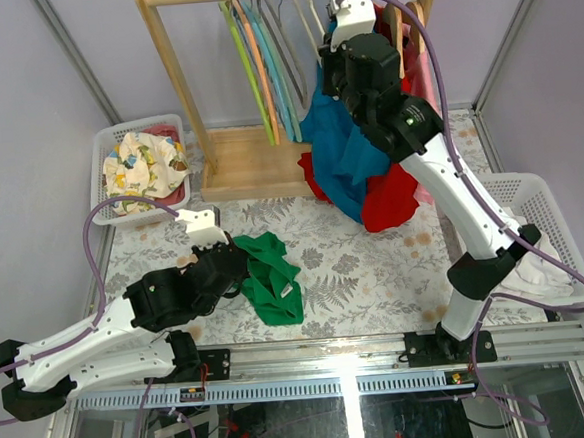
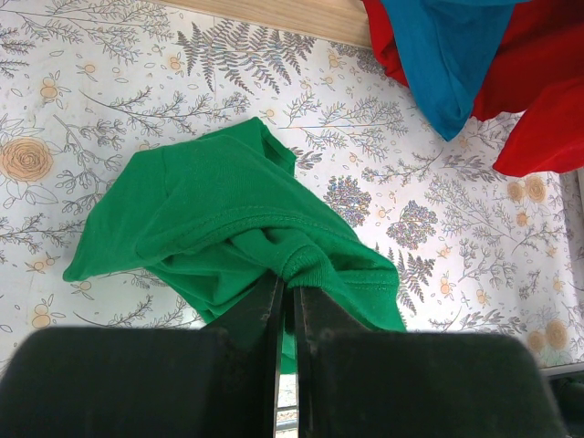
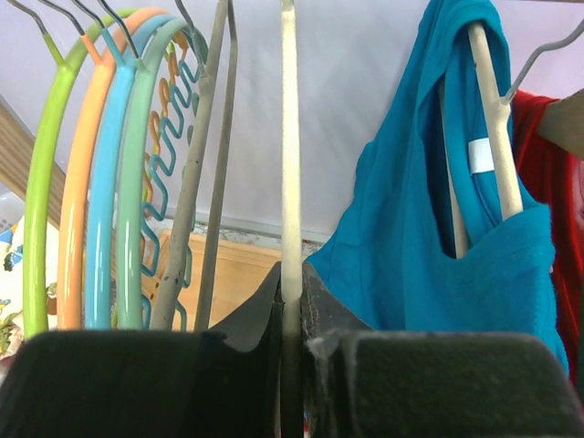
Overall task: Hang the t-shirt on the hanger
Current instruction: Pick up the hanger from the clothesline, then place the T-shirt on the hanger.
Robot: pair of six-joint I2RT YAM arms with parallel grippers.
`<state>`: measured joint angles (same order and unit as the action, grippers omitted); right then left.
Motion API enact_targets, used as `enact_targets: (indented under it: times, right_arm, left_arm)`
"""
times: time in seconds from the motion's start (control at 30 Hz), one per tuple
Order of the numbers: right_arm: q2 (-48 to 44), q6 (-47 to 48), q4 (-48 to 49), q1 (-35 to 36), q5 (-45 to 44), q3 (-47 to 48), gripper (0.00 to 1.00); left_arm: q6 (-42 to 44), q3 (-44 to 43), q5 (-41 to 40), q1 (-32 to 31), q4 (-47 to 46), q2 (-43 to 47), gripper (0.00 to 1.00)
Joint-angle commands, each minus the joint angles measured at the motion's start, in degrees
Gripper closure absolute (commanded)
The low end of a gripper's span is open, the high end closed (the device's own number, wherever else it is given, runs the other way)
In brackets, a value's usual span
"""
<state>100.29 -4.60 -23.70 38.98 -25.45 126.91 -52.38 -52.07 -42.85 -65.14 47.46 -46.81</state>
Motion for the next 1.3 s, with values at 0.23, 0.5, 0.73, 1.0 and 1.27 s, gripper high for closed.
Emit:
enact_targets:
  times: [0.23, 0.5, 0.73, 1.0, 1.27]
  right_arm:
    - [-13.85, -2.33, -0.95, -0.31, -0.67, -12.46, 1.0]
    - [-32.81, -8.54, -5.82, -0.3, 3.17, -32.78, 1.0]
    - [-52.16, -14.21, -19.64, -0.29, 9.65, -48.84, 1.0]
    - [-67.77, -21.18, -29.57, -0.27, 32.3, -58.19, 1.0]
    - [-77.72, -25.07, -28.2, -0.32, 51.34, -67.57, 1.0]
  left_arm:
    - [0.46, -1.92, -2.41, 0.49, -0.09, 0.19, 1.0]
    - [0.78, -2.33, -2.15, 0.6, -0.1, -0.74, 1.0]
    - [1.33, -3.52, -1.97, 0.89, 0.52, -2.22, 1.0]
    - [3.32, -7.26, -2.76, 2.04, 0.88, -6.3, 1.0]
    - [6.99, -10.81, -1.79, 4.86, 0.11, -11.22, 1.0]
